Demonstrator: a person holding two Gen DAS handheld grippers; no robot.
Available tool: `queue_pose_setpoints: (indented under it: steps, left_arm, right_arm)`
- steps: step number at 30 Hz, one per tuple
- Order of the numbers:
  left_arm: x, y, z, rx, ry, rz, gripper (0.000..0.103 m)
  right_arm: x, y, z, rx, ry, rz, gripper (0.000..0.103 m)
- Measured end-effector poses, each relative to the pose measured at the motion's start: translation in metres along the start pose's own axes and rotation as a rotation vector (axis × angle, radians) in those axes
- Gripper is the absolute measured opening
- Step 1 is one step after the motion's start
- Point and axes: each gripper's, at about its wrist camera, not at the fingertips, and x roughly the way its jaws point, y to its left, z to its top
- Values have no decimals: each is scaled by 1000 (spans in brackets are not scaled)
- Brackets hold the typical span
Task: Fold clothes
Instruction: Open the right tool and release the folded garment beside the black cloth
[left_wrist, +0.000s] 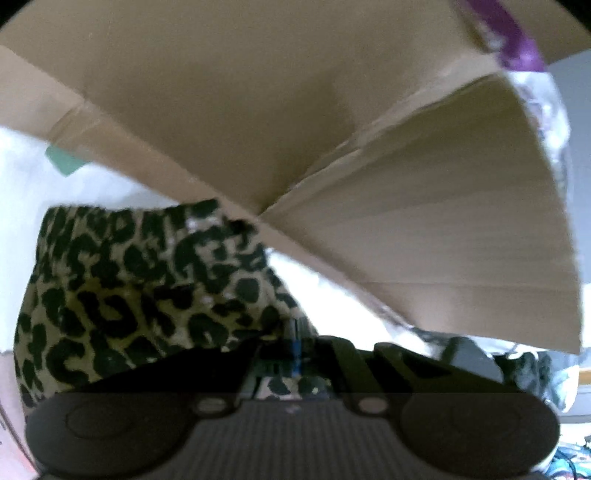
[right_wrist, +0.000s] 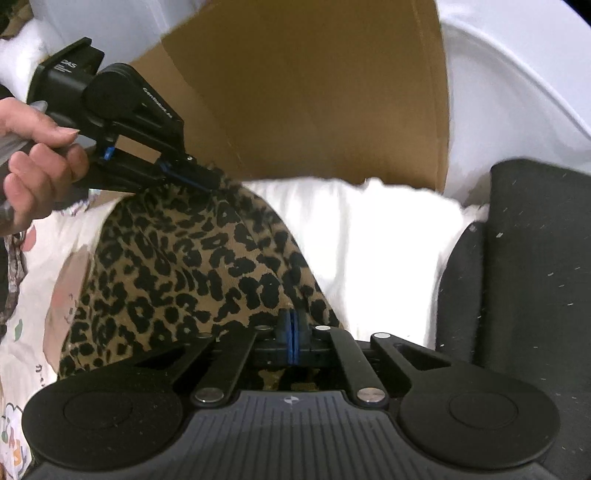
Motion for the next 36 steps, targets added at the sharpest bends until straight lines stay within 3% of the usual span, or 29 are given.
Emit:
queue_pose_setpoints:
  steps: [5,12,21,26,30,36]
  left_arm:
    - [-8,-15,-5,28,-11,-41,0]
    - [10,-22,-11,50,-19,-33,0]
    - [36,-27,-14,77,-36,-16,0]
    - [36,-28,-17,75,-40,-32,0]
    - [32,-29,-22,79,-44,-43,0]
    - [28,-34,-29,87,-38,-45,0]
  right_arm:
    - [-14,-1,-2,14,-23,-39,0]
    - [-14,-5,-6,48,-12,-87,0]
    - [-36,-17,-20,200,-63,-30,2]
    - [-66,-13,-37,181,-55,-57,4]
    - [-86,-9,-52,144,-70,-119,29]
    - [-88,-2,-66,112,-30,-136,33]
